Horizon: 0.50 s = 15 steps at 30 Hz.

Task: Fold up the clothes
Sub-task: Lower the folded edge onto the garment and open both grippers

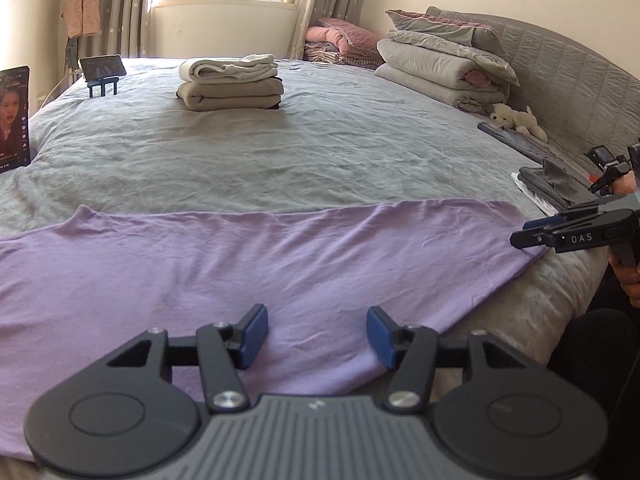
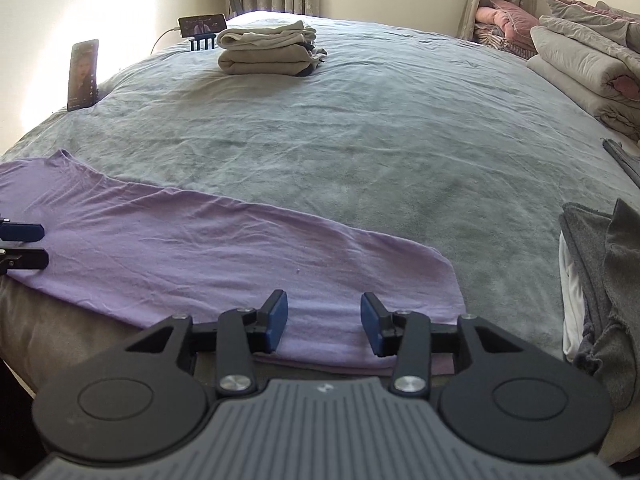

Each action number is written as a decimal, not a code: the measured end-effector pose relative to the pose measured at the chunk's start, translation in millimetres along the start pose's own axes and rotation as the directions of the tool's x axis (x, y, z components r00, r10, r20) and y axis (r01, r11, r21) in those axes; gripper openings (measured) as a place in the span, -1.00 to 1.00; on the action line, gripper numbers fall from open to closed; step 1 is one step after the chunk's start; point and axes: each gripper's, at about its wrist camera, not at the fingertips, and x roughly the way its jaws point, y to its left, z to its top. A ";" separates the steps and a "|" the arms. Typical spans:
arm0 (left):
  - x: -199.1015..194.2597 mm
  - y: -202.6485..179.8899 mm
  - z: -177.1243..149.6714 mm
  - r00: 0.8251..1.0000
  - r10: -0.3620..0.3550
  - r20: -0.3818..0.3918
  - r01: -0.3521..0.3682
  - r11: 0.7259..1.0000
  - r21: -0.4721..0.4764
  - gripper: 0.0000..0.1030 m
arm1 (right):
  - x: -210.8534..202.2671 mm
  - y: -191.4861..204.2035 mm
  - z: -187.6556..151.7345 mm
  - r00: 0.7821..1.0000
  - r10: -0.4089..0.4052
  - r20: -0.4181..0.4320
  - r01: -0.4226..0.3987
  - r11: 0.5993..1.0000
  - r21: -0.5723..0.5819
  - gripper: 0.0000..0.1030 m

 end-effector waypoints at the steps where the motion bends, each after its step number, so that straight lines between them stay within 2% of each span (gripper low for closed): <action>1: -2.3 -1.5 -0.9 1.000 0.006 -0.003 -0.006 1.000 0.003 0.11 | 1.7 -3.8 -2.7 1.000 -0.003 -0.007 0.003 1.000 0.011 -0.10; 3: -7.5 -2.4 -2.0 1.000 0.014 -0.011 -0.014 1.000 -0.005 0.15 | 0.8 -11.9 -7.0 1.000 -0.016 -0.004 0.016 0.999 0.038 0.02; 10: -16.2 -7.6 5.8 0.990 0.100 -0.098 -0.108 0.991 -0.080 0.31 | -13.2 -24.2 -11.7 0.996 -0.090 -0.028 0.092 0.993 0.069 0.05; 12: -17.3 -10.6 9.0 0.986 0.116 -0.118 -0.128 0.986 -0.104 0.56 | -16.7 -25.8 -11.4 0.994 -0.100 -0.040 0.103 0.992 0.073 0.07; 15: -17.9 -17.3 12.8 0.982 0.123 -0.143 -0.141 0.983 -0.121 0.74 | -21.2 -27.9 -11.2 0.993 -0.105 -0.057 0.109 0.991 0.077 0.28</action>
